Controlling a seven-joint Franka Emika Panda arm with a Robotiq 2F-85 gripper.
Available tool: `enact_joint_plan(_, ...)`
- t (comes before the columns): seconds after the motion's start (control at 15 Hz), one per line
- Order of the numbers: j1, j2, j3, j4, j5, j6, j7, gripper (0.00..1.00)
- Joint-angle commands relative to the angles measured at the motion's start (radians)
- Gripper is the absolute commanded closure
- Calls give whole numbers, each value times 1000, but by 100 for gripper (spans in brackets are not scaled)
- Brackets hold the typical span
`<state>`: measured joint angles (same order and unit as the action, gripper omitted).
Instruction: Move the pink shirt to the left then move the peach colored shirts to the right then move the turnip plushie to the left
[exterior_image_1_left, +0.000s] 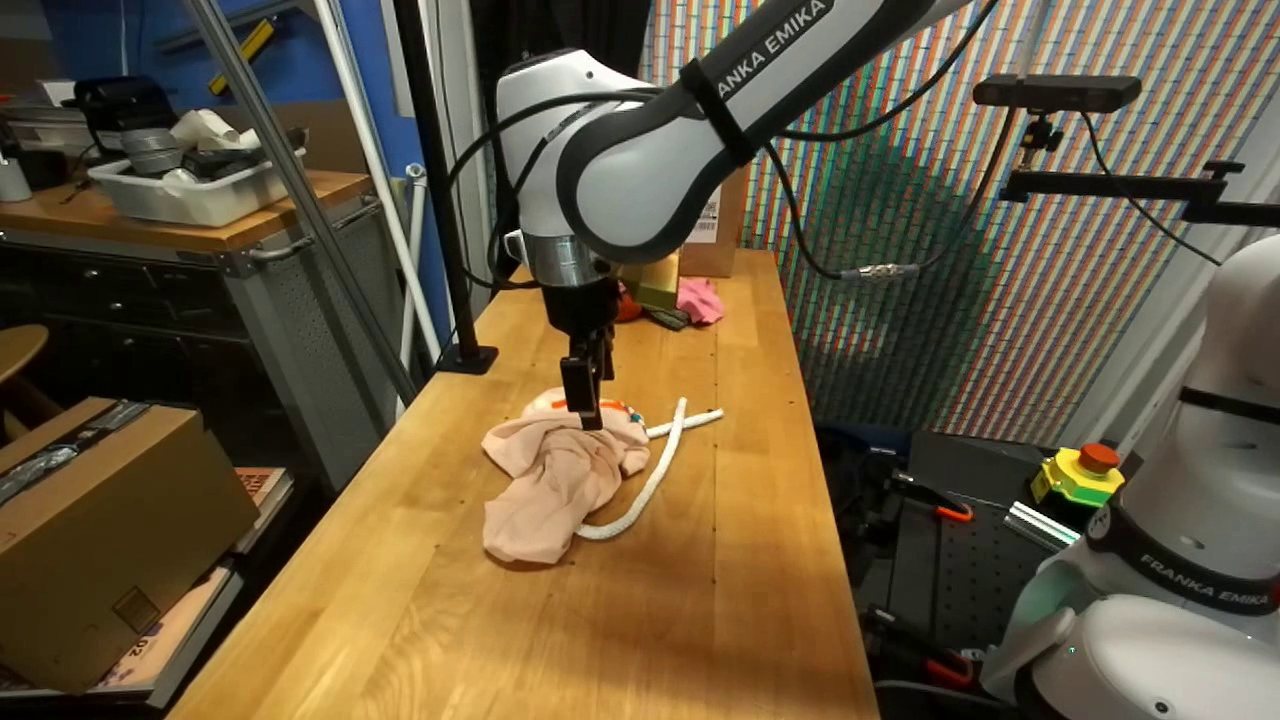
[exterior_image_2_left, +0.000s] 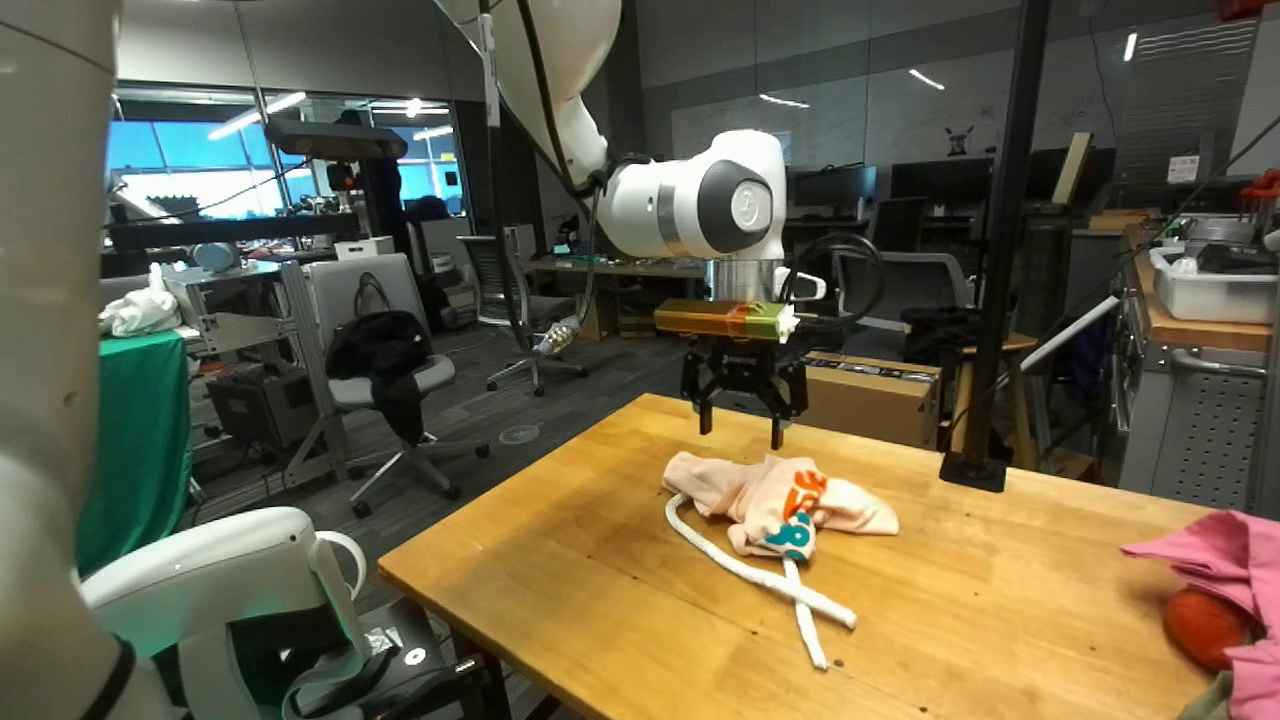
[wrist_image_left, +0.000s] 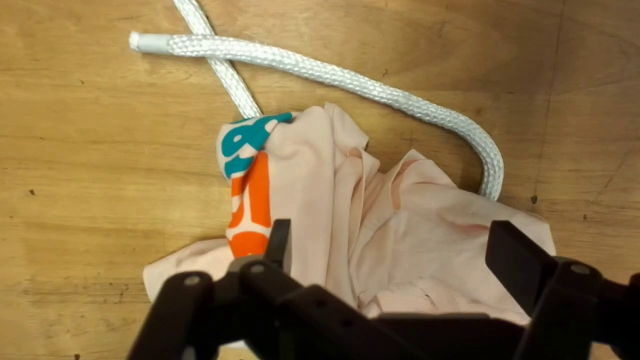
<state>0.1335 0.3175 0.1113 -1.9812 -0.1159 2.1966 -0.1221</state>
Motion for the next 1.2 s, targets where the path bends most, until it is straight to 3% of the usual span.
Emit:
enact_joint_plan(0.0,12,7,-12,-37,-41,114,68,0)
enact_joint_plan(0.47,22,49,-34,-72,-89,235,176,0)
enact_joint_plan(1.13,6,70,-30,-96,-57,285,181,0)
